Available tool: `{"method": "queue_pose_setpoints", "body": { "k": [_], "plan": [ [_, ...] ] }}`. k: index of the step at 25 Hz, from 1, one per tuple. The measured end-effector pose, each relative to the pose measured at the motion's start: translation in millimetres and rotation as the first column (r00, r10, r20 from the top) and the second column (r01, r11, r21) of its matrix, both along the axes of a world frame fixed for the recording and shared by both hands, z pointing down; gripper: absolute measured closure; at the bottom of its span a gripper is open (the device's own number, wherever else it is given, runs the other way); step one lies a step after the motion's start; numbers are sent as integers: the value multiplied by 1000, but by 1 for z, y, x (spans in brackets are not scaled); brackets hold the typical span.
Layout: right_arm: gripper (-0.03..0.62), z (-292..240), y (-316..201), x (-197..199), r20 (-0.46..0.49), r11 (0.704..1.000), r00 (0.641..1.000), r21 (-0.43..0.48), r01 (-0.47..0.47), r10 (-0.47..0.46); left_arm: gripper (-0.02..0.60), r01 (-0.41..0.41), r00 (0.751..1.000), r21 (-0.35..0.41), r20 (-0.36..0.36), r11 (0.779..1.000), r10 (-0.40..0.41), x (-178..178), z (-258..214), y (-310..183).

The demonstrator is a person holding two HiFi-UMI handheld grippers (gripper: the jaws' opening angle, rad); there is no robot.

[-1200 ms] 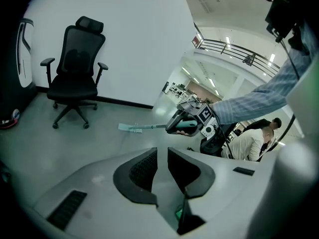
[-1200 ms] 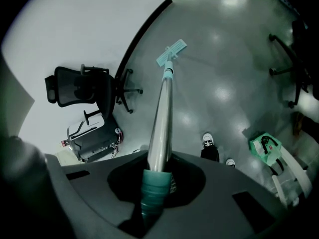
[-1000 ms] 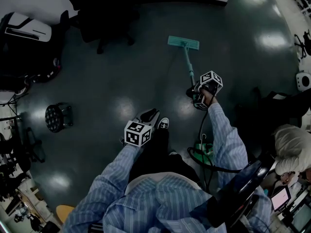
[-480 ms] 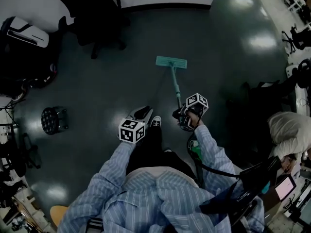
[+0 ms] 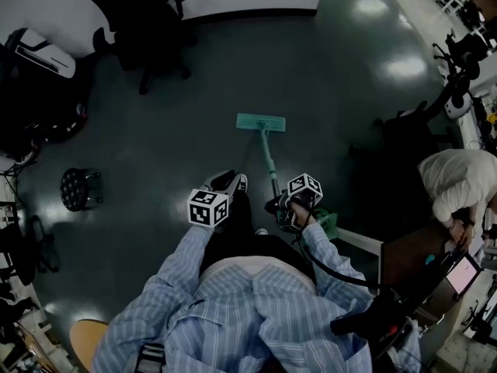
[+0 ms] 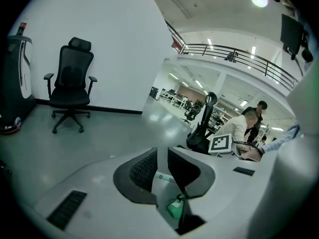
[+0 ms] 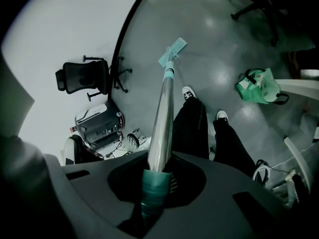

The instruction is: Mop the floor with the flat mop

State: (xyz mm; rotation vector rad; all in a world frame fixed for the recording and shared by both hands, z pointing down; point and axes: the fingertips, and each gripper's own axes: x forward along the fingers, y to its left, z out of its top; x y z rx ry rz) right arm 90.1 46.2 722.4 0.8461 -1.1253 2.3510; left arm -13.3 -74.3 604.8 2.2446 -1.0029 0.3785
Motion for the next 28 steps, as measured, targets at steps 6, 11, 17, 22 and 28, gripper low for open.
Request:
{"method": "queue_pose_setpoints", "body": {
  "k": [6,11,17,22,28],
  "plan": [
    [553,-3,94,8,0,1000,1000,-2,18,-18,512,-15,1000,13,-3,1000,15,14,0,62],
    [553,-2,154,22,-9,998,998,-3,56,-56,512,-7,1000,5,-7,1000,7,22,5,103],
    [553,0,191,46,-26,996,996,-14,88,-89,512,-24,1000,4,5,1000,24,36,6,119],
    [551,-4,174,42,8,996,996,0,86,-86,512,-39,999,7,17,999,39,45,4,106],
    [551,-4,124,36,7,997,997,4,79,-80,512,-61,998,-7,23,998,61,50,4,72]
  ]
}}
